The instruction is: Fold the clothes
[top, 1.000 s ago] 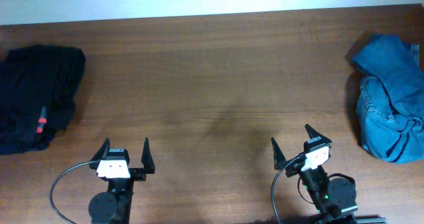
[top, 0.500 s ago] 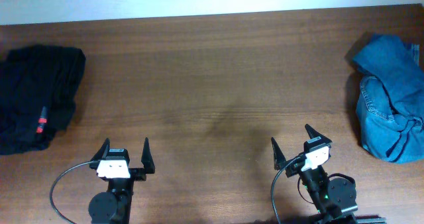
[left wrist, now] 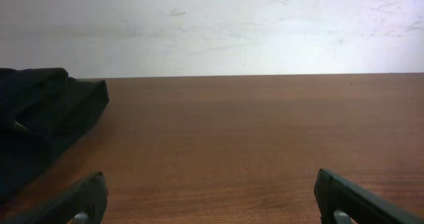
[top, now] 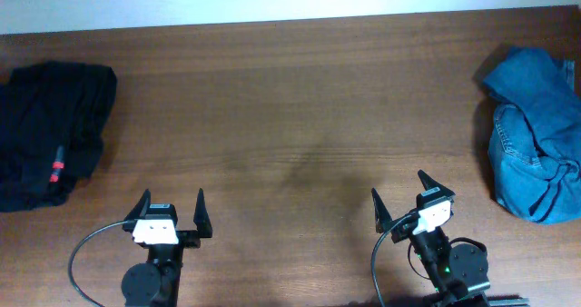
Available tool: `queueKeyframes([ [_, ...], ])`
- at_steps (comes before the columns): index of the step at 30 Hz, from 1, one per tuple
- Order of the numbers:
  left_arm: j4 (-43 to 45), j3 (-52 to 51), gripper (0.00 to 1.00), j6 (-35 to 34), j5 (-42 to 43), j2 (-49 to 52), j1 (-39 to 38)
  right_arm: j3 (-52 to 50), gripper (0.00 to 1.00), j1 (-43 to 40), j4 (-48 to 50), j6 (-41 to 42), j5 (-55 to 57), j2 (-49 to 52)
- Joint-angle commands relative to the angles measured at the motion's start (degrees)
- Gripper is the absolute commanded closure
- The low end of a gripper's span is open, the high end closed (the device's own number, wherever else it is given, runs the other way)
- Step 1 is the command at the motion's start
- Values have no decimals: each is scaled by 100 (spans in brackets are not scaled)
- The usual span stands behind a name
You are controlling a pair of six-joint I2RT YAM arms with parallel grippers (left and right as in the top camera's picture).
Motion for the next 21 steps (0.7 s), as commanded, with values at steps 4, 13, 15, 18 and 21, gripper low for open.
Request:
queueKeyframes([
  [4,-7,-33,1,87,68,-61,24,-26,1,-42,-37,4,116,-59],
  [13,-7,-33,1,87,68,-61,24,-26,1,-35,-9,20,105,-59],
  [15,-7,-33,1,87,68,-61,24,-24,1,-35,107,472,107,-59],
  [18,-7,-33,1,87,68,-61,24,74,1,-37,310,1419,109,-59],
  [21,-7,-33,1,87,68,-61,24,442,2,-37,157,1451,109,-52],
])
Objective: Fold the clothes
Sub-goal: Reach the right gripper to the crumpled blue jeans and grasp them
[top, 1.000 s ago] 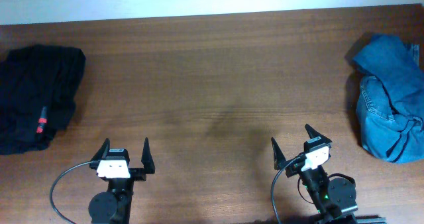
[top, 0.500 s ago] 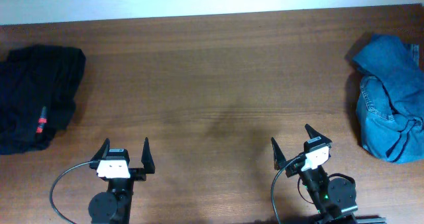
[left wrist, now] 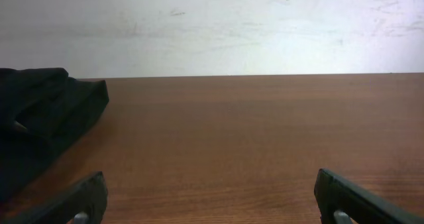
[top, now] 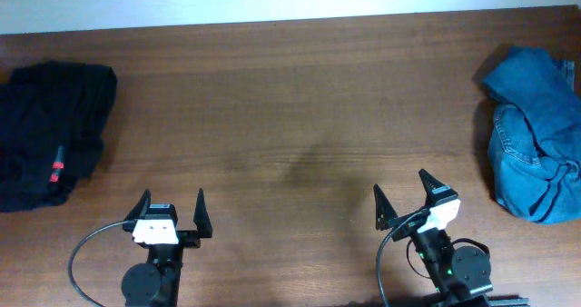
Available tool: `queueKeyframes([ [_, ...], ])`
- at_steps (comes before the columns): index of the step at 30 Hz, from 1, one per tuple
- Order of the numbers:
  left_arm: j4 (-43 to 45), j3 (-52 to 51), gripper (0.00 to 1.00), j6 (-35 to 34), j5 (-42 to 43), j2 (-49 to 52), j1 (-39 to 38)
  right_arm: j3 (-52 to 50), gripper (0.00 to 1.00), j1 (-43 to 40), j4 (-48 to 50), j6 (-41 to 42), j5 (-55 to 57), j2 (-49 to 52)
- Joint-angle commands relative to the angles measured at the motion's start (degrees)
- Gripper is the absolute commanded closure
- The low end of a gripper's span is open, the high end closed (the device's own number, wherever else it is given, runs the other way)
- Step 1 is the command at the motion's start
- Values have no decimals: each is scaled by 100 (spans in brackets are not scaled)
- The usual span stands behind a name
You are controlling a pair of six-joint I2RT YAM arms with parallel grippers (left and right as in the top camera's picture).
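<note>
A crumpled blue denim garment [top: 534, 134] lies at the table's right edge. A black garment [top: 47, 130] with a small red tag lies bunched at the left edge; the left wrist view shows it [left wrist: 40, 128] at far left. My left gripper [top: 170, 211] rests open near the front edge, nothing between its fingers [left wrist: 86, 197]. My right gripper [top: 405, 196] also stands open and empty near the front right, turned slightly toward the denim.
The brown wooden table [top: 290, 116] stretches between the two garments. A white wall [left wrist: 212, 25] rises behind the far edge. Cables loop beside both arm bases.
The right gripper has turned slightly clockwise and shifted a touch to the right. The left arm and both garments stay where they were.
</note>
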Motion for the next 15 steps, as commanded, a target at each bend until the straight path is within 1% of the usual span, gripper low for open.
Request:
queueKeyframes([
  [1,-7,-33,1,87,66,-61,24,540,2,-37,-131,520,72,-42],
  [4,-7,-33,1,87,66,-61,24,1246,1,-37,-629,520,269,79],
  [8,-7,-33,1,87,66,-61,24,2594,1,-37,-1650,516,1023,619],
  [9,-7,-33,1,87,66,-61,24,3077,1,-37,-1982,518,1259,903],
  [11,-7,-33,0,87,66,-61,24,3735,1,-37,-2411,518,1534,1333],
  [13,-7,-33,1,87,66,-61,24,4671,1,-37,-3051,505,1965,1982],
  [15,-7,-33,1,87,66,-61,24,5663,1,-37,-3755,280,2350,2704],
])
